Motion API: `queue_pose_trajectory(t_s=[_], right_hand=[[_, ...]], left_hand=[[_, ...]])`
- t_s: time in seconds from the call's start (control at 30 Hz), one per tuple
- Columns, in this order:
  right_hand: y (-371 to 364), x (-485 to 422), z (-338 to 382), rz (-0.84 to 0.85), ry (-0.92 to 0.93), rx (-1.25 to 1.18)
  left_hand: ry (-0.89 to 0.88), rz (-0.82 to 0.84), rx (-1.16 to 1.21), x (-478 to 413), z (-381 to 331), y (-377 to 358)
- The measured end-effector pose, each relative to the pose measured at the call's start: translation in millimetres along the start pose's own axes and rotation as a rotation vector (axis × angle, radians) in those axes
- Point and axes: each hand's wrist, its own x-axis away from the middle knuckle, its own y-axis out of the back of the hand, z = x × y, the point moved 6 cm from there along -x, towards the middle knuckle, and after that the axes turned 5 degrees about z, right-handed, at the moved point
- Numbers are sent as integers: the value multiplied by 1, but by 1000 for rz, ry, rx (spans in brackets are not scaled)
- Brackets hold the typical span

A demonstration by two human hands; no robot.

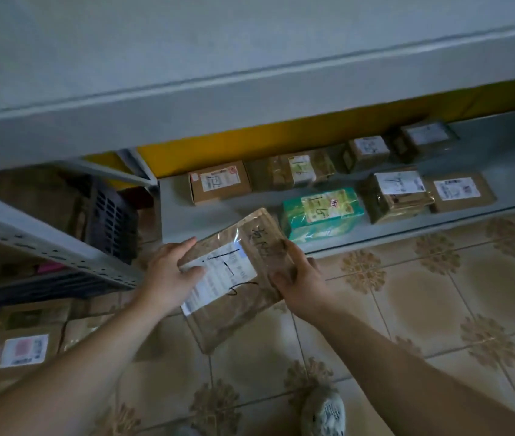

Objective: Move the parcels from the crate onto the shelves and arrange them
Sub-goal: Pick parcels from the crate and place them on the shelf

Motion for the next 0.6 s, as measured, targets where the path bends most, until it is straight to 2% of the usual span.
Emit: queue_pose_trajectory(t_s=[0.27, 0.5, 0.6], right_hand=[[-75, -128, -72, -14, 92, 35], [-85, -186, -71, -102, 287, 75], [-93, -193, -71, -67, 330, 154]], left_hand=[[-117, -46, -27, -147, 78, -70], [-159, -147, -10, -224, 97, -72], [-218, -255, -141, -230, 93, -69]])
